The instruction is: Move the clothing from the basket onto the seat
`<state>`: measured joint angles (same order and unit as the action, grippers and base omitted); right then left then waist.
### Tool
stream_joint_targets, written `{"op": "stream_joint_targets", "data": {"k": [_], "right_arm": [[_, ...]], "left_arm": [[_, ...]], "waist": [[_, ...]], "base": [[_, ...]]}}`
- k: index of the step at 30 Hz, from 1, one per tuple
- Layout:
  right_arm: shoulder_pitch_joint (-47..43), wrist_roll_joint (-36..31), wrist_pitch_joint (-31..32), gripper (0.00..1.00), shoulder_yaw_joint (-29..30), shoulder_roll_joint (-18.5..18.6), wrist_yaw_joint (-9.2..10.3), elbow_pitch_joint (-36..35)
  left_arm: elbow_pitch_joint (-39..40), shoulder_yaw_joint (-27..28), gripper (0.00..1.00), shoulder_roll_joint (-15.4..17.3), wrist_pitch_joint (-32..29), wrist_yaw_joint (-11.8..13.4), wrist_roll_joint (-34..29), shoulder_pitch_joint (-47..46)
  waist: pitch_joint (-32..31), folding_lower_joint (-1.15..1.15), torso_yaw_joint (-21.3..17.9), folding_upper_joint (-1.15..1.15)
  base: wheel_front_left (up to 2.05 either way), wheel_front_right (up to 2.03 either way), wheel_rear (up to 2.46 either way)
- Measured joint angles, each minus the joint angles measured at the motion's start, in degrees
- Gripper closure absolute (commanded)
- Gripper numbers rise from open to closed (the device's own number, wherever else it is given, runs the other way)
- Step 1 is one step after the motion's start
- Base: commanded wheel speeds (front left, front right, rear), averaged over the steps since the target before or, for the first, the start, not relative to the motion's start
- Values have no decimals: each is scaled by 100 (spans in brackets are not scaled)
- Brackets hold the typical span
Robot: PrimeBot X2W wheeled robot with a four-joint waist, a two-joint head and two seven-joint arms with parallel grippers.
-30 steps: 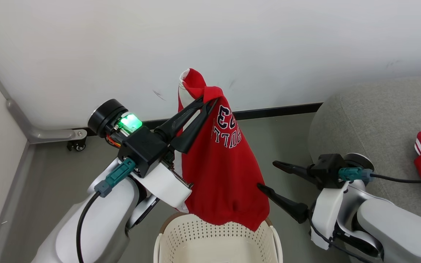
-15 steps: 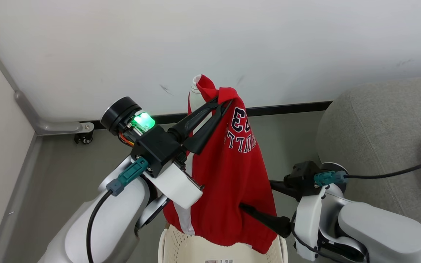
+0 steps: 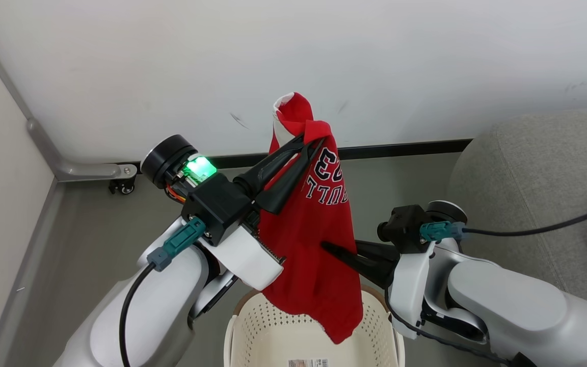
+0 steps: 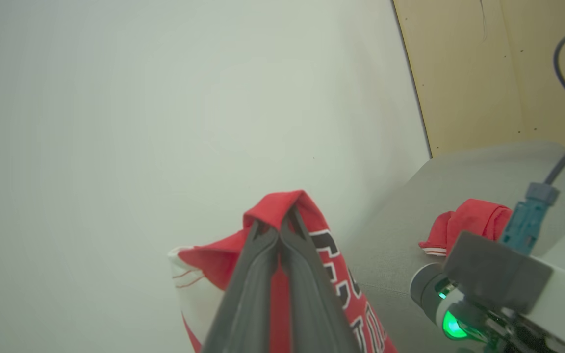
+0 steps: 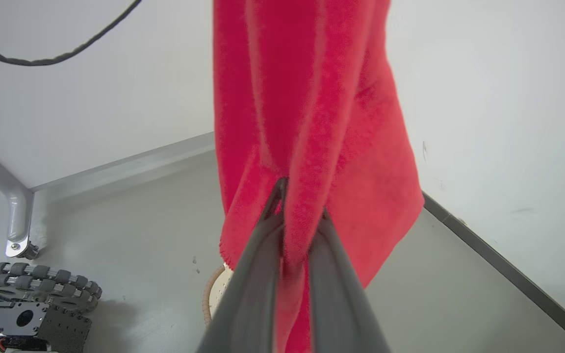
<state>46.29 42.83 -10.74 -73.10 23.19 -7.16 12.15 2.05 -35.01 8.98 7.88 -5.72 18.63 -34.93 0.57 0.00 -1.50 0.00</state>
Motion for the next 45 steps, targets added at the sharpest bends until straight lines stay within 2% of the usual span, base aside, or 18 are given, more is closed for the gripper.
{"op": "stream_joint_targets", "data": {"k": [9, 15, 24, 26, 27, 29, 30, 31, 45], "right_arm": [[-2, -134, -241, 100, -42, -44, 0, 336], [-30, -67, -297, 100, 45, 242, 0, 438], [-378, 220, -346, 100, 866, 764, 0, 508], [-430, 269, -346, 100, 1168, 842, 0, 495], [-439, 301, -346, 100, 1366, 870, 0, 475], [-449, 313, -347, 100, 1694, 942, 0, 455], [-473, 313, -347, 100, 1840, 977, 0, 453], [-495, 313, -346, 100, 1949, 1006, 0, 453], [-1028, 235, -346, 100, 3147, 1255, 1, 341]], "left_arm": [[-175, 107, 100, 13, 0, 3, 107, 21], [-445, 214, 100, 64, 2, 60, 314, 312], [-790, 276, 100, 155, 36, 85, 469, 768], [-857, 268, 88, 156, 63, 83, 546, 873], [-873, 266, 88, 154, 82, 83, 600, 919], [-918, 269, 63, 148, 85, 82, 701, 1001], [-940, 267, 4, 136, 93, 78, 745, 1046], [-959, 255, 0, 122, 103, 77, 769, 1095], [-940, -47, 0, -4, 279, -8, 964, 1374]], "waist": [[24, 0, -100, 0], [4, 0, -207, 0], [-57, 0, -414, 0], [-71, 0, -464, 0], [-79, 0, -490, 0], [-92, 0, -542, 0], [-98, 0, -569, 0], [-103, 0, -594, 0], [-127, 0, -877, 0]], "base": [[0, 0, 0], [0, 0, 0], [0, 0, 0], [0, 0, 0], [0, 0, 0], [0, 0, 0], [0, 0, 0], [0, 0, 0], [0, 0, 0]]}}
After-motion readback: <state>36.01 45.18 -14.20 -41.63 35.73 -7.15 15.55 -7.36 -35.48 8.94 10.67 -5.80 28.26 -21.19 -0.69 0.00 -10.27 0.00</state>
